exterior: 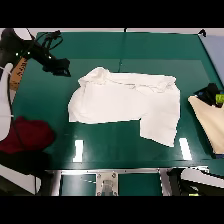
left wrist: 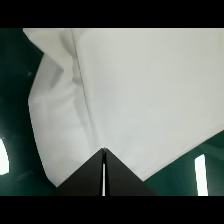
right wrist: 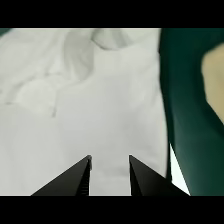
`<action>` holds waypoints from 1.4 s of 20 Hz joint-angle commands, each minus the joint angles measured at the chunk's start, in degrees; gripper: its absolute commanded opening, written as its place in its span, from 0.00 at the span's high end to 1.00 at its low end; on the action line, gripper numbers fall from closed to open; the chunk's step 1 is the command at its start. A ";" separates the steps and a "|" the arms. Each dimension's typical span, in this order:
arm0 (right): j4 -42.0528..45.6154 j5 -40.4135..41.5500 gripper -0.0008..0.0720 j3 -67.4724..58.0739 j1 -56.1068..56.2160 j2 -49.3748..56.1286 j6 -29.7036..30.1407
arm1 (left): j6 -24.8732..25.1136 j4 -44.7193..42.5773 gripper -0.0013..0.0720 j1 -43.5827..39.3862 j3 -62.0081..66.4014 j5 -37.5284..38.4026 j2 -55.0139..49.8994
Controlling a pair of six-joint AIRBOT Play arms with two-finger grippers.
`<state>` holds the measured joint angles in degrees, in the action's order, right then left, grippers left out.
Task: Fold the shirts.
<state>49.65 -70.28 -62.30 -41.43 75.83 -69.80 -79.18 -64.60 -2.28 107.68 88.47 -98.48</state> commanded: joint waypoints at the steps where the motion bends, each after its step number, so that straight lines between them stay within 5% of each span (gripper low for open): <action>1: 5.07 -3.23 0.58 6.71 -4.57 -1.88 -1.99 | 0.90 -2.69 0.95 0.98 -9.70 2.47 5.57; 5: 4.87 0.72 0.58 14.08 -5.05 -0.83 -1.55 | 2.93 -2.82 0.95 6.71 -33.07 -4.15 16.61; 8: 2.99 1.05 0.45 14.82 -5.03 3.61 -1.22 | 3.26 -2.03 0.95 14.03 -46.31 -7.80 22.29; 15: -0.76 4.00 0.45 14.84 -0.20 10.62 0.00 | 6.23 8.98 0.95 23.10 -54.12 -10.27 23.10; 16: -2.49 5.01 0.46 14.82 0.87 11.10 0.26 | 6.23 9.35 0.86 23.10 -54.14 -10.36 23.10; 17: -4.20 5.81 0.51 14.80 1.70 11.50 1.38 | 6.16 9.64 0.52 23.10 -54.12 -10.47 23.10; 18: -5.22 6.80 0.56 14.64 2.27 11.69 1.53 | 6.16 9.79 0.38 23.10 -54.12 -10.62 23.10; 22: -5.09 7.17 0.97 12.02 1.90 11.72 1.49 | 6.16 9.84 0.38 23.10 -54.14 -10.71 23.10; 28: -3.54 6.19 0.97 11.28 0.76 10.97 1.49 | 5.77 13.68 0.38 20.90 -61.83 -15.23 23.10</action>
<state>45.71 -63.22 -50.68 -40.42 86.96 -68.36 -73.28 -53.06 19.97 49.67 76.53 -75.40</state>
